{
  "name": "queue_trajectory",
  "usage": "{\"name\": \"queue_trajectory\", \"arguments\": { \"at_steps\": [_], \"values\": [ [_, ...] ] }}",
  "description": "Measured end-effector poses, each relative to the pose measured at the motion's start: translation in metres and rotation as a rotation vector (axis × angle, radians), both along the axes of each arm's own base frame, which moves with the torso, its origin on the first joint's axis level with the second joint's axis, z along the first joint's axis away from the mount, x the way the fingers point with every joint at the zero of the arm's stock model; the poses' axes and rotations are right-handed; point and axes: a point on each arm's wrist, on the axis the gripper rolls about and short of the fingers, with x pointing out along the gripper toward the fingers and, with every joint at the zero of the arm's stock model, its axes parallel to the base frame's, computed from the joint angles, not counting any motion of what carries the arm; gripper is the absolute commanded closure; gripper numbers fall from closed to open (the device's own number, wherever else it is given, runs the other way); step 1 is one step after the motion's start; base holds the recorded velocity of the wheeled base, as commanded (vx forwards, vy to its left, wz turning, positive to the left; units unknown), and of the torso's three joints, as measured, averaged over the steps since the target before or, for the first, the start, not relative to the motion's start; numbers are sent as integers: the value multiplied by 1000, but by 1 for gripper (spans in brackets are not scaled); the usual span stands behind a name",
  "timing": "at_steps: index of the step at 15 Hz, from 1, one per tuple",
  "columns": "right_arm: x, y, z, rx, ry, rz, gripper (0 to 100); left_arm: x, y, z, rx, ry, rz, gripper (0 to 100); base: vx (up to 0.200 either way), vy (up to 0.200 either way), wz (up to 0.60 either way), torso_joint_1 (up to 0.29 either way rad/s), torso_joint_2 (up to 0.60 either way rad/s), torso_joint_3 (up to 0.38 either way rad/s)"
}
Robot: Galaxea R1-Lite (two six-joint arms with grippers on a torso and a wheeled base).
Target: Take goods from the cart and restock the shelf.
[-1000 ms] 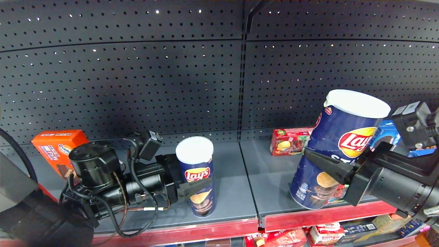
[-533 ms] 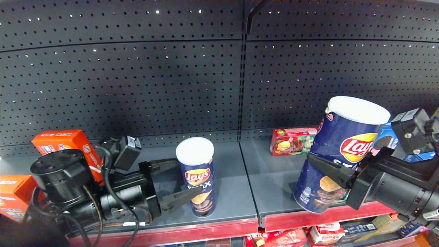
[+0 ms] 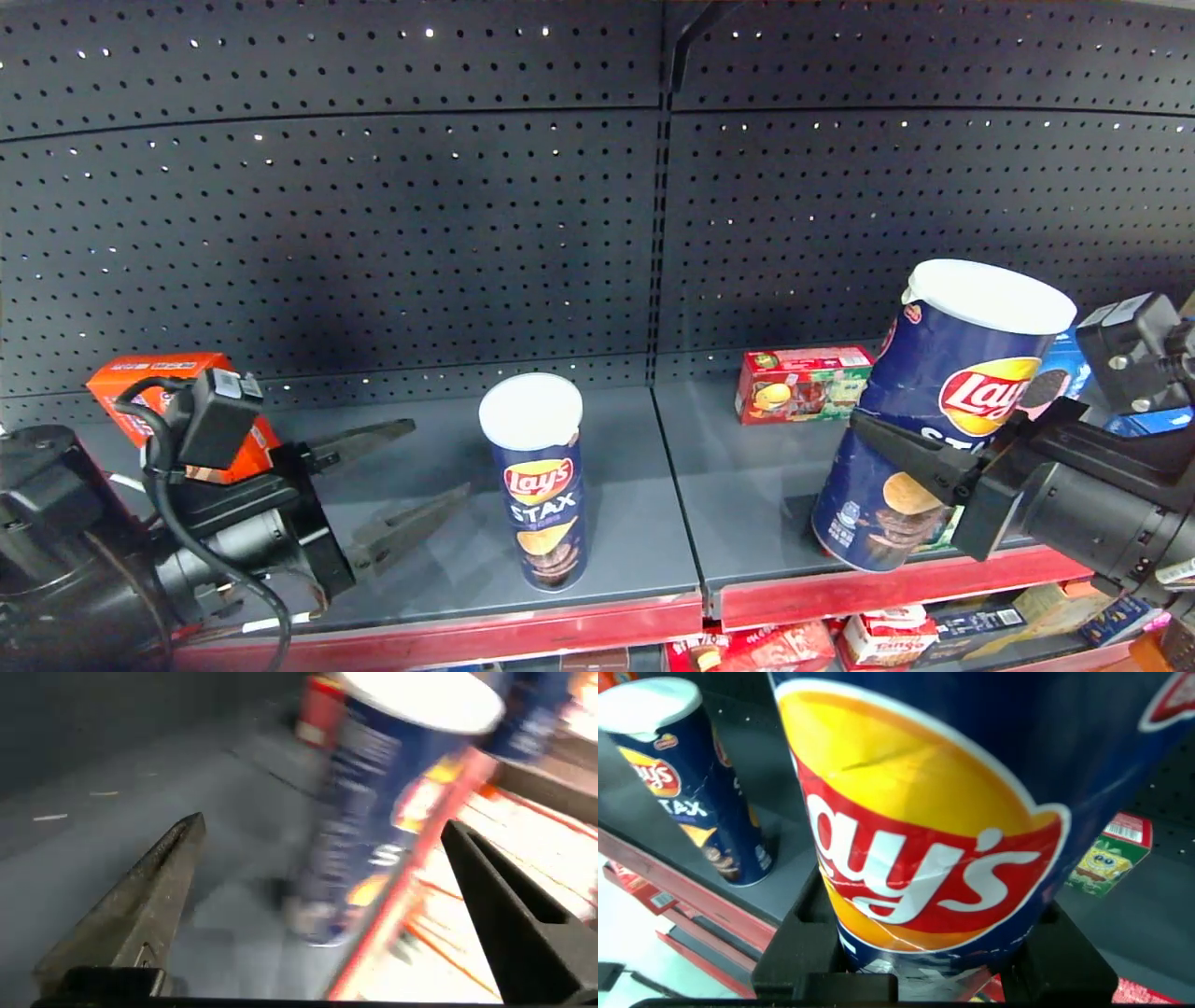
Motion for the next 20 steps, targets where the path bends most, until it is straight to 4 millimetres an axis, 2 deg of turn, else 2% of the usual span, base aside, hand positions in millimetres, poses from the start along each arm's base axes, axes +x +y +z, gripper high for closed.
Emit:
{"name": "queue_trajectory", "arguments": {
  "at_steps": [3,6,9,13,17,20],
  "values": [
    [2,0,3,6,-8,-11,100,-16,5,11,-28,-11,141,0,0,0,0,0,0,0],
    [5,1,8,11,-17,-14,100,-41,5,15,-10,45,281,0,0,0,0,0,0,0],
    [11,6,14,20,-33,-14,100,-72,7,19,40,87,400,0,0,0,0,0,0,0],
    [17,19,18,17,-34,0,100,-119,21,23,79,81,549,0,0,0,0,0,0,0],
    [31,37,19,21,-31,11,100,-170,40,11,87,106,579,0,0,0,0,0,0,0],
    [46,48,19,22,-28,9,100,-200,50,3,44,105,624,0,0,0,0,0,0,0]
  ]
}}
